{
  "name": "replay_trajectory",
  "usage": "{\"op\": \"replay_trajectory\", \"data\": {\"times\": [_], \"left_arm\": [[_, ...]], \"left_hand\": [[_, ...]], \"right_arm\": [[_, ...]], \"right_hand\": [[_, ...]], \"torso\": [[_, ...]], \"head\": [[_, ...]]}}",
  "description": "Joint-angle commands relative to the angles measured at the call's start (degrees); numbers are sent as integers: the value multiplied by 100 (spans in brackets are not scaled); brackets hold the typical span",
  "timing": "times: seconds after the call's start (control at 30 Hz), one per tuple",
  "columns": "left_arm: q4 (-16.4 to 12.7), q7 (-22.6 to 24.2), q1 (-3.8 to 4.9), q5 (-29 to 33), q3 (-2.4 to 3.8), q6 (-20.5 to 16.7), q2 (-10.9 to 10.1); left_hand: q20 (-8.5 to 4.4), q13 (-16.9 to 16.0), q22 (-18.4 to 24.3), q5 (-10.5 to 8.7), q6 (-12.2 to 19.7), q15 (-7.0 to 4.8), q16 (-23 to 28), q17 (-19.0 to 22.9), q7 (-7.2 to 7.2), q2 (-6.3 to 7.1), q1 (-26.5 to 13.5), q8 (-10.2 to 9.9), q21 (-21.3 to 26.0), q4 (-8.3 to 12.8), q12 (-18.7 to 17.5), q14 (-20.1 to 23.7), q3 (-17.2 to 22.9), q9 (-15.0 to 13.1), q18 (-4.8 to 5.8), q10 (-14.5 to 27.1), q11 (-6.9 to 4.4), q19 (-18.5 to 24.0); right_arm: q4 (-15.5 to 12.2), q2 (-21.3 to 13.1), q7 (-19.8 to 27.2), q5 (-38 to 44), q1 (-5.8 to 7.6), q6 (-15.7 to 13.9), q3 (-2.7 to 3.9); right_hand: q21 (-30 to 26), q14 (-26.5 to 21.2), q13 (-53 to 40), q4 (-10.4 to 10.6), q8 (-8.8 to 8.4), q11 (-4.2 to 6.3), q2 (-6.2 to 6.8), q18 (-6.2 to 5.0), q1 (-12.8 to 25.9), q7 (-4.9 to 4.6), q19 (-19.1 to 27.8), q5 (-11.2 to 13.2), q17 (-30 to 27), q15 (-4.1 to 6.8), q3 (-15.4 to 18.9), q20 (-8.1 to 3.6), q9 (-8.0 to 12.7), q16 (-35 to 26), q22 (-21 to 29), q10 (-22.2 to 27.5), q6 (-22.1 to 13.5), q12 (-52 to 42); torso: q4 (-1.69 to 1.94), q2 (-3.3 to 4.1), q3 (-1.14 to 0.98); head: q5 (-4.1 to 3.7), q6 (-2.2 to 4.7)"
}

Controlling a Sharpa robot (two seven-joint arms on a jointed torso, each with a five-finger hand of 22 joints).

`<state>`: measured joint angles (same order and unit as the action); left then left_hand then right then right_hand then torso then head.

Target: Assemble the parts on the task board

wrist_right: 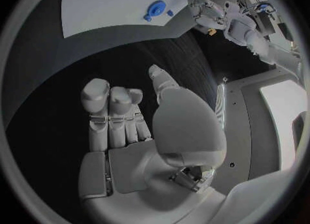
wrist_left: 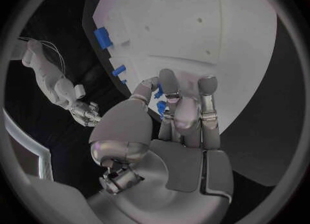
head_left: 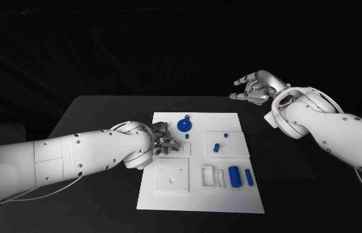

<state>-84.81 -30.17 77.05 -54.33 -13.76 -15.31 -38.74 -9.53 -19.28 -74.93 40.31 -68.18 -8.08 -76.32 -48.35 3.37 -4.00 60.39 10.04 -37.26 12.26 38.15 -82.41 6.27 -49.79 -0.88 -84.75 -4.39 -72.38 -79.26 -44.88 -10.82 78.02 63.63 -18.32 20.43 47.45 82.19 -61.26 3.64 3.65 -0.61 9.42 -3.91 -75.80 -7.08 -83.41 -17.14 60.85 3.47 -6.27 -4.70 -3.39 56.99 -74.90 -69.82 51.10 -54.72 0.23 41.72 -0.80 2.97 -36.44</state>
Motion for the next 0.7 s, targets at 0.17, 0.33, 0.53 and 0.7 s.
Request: {"op": "replay_trajectory", "data": {"times": [0.17, 0.33, 0.53, 0.7], "left_arm": [[-6, 9, -39, -72, -18, -10, -22], [-6, 20, -41, -82, -18, -42, -28], [-3, 40, -43, -90, -18, -76, -22], [1, 49, -43, -96, -18, -88, -20]], "left_hand": [[17, 13, -109, -10, -718, -35, -14, 6, -613, -59, 60, 19, 50, 312, 5, 14, 311, -68, -36, -201, -112, -40], [17, 13, -109, -10, -718, -35, -14, 6, -613, -59, 60, 19, 50, 312, 5, 14, 311, -68, -36, -201, -112, -40], [20, 15, -110, -1, -718, -31, -15, 11, -611, -61, 60, 16, 65, 317, 4, 16, 319, -55, -38, -200, -111, -43], [22, 18, -110, 1, -720, -30, -11, 20, -610, -67, 64, 14, 69, 321, -1, 18, 326, -49, -39, -200, -111, -44]], "right_arm": [[-5, 7, -1, -1, -1, 67, 4], [0, 9, -4, -1, -2, 73, 4], [6, 16, -9, -1, -2, 81, 4], [10, 20, -12, -1, -3, 87, 4]], "right_hand": [[-35, -9, 9, 0, -35, -5, -30, -66, 31, 4, -16, -17, -6, -6, -45, 27, 8, -16, -599, 25, -18, 15], [-36, -9, 16, 0, -35, -5, -28, -66, 44, 5, -18, -24, -8, -6, -46, 27, 8, -19, -599, 29, -16, 19], [-35, -6, 16, 1, -36, -5, -28, -66, 47, 5, -19, -24, -3, -6, -46, 27, 8, -13, -599, 27, -20, 17], [-35, -2, 15, 2, -36, -5, -29, -66, 50, 5, -21, -25, 2, -5, -46, 26, 9, -6, -599, 26, -24, 15]], "torso": [[0, 1, 3], [4, 2, 2], [3, 1, 3], [5, -1, 3]], "head": [[-9, -1], [-11, -6], [-12, -18], [-11, -11]]}}
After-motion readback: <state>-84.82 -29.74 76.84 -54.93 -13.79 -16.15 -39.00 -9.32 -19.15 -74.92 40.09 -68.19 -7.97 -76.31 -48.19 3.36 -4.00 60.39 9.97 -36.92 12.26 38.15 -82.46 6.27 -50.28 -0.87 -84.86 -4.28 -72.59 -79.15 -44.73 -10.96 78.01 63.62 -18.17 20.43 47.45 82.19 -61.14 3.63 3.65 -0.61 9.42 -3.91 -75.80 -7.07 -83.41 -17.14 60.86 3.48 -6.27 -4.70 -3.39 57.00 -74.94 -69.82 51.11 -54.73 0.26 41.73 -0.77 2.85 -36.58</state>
